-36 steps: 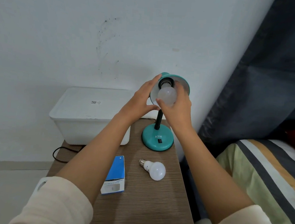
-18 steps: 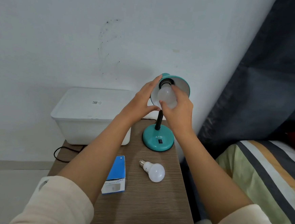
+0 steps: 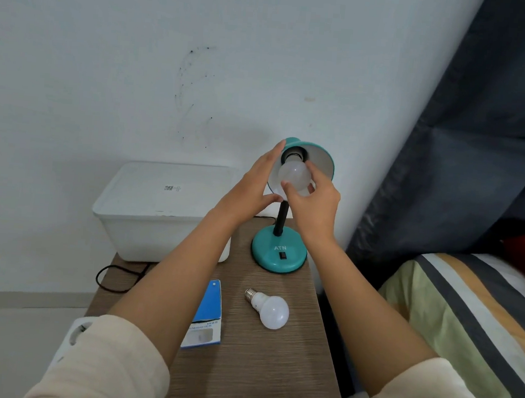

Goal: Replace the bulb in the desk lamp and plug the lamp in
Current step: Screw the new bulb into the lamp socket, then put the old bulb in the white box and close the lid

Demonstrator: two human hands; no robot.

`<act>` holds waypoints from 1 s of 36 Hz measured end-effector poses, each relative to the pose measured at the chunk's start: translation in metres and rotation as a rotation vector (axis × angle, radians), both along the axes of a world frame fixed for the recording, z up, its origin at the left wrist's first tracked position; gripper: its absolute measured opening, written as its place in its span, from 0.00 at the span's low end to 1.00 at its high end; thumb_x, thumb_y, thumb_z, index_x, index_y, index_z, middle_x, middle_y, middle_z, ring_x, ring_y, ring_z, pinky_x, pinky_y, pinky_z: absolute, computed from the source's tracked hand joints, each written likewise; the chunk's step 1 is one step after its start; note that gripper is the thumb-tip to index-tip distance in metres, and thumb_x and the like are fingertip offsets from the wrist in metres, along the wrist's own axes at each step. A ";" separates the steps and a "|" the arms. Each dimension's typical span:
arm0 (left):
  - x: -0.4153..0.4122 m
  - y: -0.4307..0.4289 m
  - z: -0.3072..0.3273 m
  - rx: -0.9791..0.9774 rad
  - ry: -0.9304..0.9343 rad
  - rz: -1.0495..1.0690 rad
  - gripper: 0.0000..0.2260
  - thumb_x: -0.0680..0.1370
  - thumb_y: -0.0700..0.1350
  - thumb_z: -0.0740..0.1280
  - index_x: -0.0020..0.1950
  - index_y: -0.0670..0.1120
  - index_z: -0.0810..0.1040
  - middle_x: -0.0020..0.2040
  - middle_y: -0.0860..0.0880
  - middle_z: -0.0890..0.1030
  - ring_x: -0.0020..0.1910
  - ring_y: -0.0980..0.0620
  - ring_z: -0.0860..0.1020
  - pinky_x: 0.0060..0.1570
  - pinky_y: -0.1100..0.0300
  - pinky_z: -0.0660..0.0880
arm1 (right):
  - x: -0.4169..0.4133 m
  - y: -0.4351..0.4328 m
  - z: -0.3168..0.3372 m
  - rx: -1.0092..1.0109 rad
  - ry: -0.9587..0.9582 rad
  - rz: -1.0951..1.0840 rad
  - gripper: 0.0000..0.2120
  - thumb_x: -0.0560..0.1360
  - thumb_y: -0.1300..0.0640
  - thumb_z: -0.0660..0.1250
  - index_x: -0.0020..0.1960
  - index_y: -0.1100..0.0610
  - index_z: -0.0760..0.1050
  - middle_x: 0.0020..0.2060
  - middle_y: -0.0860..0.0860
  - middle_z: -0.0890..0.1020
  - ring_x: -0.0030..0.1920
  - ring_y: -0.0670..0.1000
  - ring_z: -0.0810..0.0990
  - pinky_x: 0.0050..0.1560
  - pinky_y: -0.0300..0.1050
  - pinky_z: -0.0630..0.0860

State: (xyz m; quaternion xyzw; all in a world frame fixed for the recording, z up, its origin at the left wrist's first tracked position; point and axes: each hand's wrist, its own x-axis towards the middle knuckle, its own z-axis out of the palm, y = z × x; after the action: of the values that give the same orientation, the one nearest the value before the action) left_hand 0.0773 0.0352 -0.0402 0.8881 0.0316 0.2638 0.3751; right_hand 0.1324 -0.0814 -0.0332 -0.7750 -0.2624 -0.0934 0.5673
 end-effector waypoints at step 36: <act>-0.150 0.125 -0.041 0.107 0.614 0.663 0.31 0.79 0.60 0.52 0.72 0.38 0.60 0.72 0.38 0.61 0.72 0.41 0.58 0.71 0.48 0.57 | -0.055 0.067 -0.051 -0.597 0.056 0.284 0.16 0.80 0.48 0.55 0.49 0.62 0.68 0.44 0.55 0.73 0.47 0.52 0.71 0.46 0.45 0.66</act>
State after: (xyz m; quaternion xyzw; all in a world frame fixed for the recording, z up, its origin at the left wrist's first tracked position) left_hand -0.0723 0.1605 -0.0814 0.8852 0.4103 0.0951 0.1975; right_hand 0.0778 -0.0148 -0.0841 -0.8649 -0.3680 0.0891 0.3296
